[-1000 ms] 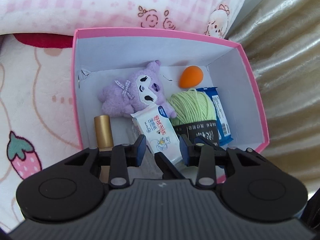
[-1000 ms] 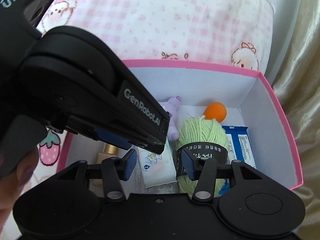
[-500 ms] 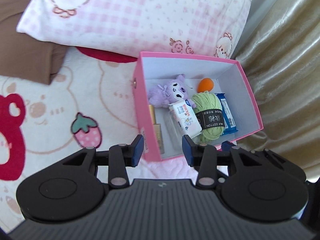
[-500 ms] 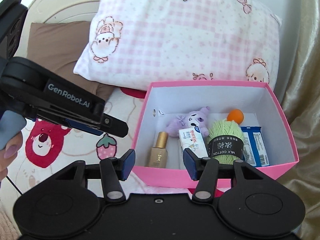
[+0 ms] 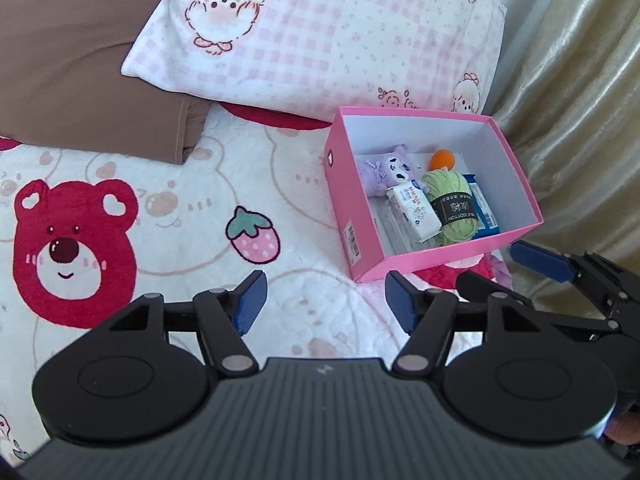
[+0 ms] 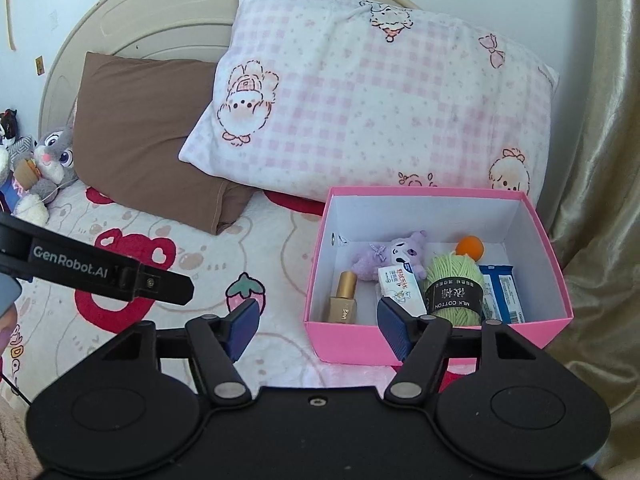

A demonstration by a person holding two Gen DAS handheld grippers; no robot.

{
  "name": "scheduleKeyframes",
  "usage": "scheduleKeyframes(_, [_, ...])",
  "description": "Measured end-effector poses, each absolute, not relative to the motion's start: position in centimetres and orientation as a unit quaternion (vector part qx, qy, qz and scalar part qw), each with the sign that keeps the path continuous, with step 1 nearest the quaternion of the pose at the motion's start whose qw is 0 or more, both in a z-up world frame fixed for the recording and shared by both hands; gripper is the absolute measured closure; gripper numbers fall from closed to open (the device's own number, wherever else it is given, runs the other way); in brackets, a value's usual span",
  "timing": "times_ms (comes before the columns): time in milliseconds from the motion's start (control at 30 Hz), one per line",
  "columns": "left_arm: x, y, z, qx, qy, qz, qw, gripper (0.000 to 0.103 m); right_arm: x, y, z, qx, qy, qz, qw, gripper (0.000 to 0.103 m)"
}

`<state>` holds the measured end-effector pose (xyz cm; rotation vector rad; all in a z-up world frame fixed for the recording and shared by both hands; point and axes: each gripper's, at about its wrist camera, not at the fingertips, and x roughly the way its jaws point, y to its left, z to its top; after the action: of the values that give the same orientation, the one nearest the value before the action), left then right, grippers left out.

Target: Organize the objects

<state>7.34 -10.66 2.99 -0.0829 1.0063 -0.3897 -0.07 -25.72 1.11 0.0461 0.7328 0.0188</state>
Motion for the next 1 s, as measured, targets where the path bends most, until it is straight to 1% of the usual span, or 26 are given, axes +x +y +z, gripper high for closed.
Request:
scheduleKeyframes(67, [7.1,-10.3,2.5,-0.034,0.482,-0.174,0.858,0.03,-0.1,-25.4,0.8,0.02,0.364,0.004,0.931,0.029])
scheduleKeyframes(133, [7.1,-9.7,1.9,-0.035,0.485,-0.162,0.859,0.028,-0.2,-25.0,0.6,0.013,0.37,-0.003,0.929,0.029])
scheduleKeyframes(200, [7.1,-9.0,1.3,-0.042,0.492,-0.153,0.856,0.023,-0.1,-24.7,0.3,0.008,0.376,-0.01,0.926,0.028])
scheduleKeyframes(300, [7.3,-7.9,0.3,-0.056,0.498,-0.15,0.852,0.019,0.1,-24.3,0.1,0.005,0.383,-0.015,0.924,0.024])
scheduleKeyframes(400, [7.5,-6.7,-0.6,-0.061,0.504,-0.137,0.851,0.016,0.4,-23.9,-0.2,0.001,0.389,-0.029,0.921,0.018])
scheduleKeyframes(467, [7.8,-6.1,-1.1,-0.058,0.509,-0.124,0.85,0.012,0.7,-23.8,-0.5,0.004,0.395,-0.041,0.918,0.012])
scheduleKeyframes(667, [8.2,-4.8,-2.2,-0.042,0.521,-0.104,0.846,0.007,1.3,-23.2,-1.4,0.0,0.417,-0.064,0.907,0.011])
scheduleKeyframes(833, [8.0,-4.5,-2.3,-0.023,0.523,-0.102,0.846,0.006,1.1,-22.5,-1.4,-0.002,0.422,-0.068,0.904,0.011])
scheduleKeyframes(1000, [7.6,-4.4,-2.0,-0.012,0.528,-0.1,0.843,0.003,0.9,-22.4,-1.3,-0.001,0.423,-0.069,0.904,0.011])
